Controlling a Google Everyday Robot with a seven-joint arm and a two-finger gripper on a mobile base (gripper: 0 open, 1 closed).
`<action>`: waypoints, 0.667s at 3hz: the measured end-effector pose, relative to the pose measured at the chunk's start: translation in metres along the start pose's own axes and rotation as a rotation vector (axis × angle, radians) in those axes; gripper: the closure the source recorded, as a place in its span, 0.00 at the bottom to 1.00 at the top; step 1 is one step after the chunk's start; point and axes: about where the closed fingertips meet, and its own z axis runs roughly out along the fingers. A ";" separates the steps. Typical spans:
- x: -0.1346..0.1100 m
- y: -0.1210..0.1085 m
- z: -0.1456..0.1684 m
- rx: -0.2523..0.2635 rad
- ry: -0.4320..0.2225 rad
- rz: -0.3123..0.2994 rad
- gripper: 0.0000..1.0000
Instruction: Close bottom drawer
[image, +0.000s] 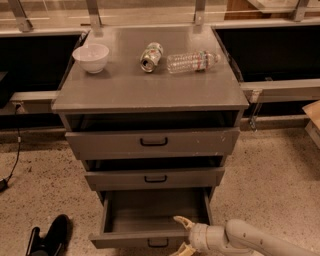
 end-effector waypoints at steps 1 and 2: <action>0.047 0.003 -0.007 0.015 0.052 0.019 0.42; 0.072 0.008 -0.012 0.030 0.059 -0.026 0.65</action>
Offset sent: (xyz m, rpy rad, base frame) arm -0.0247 -0.0659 -0.0802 -0.0935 -0.1161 -0.0001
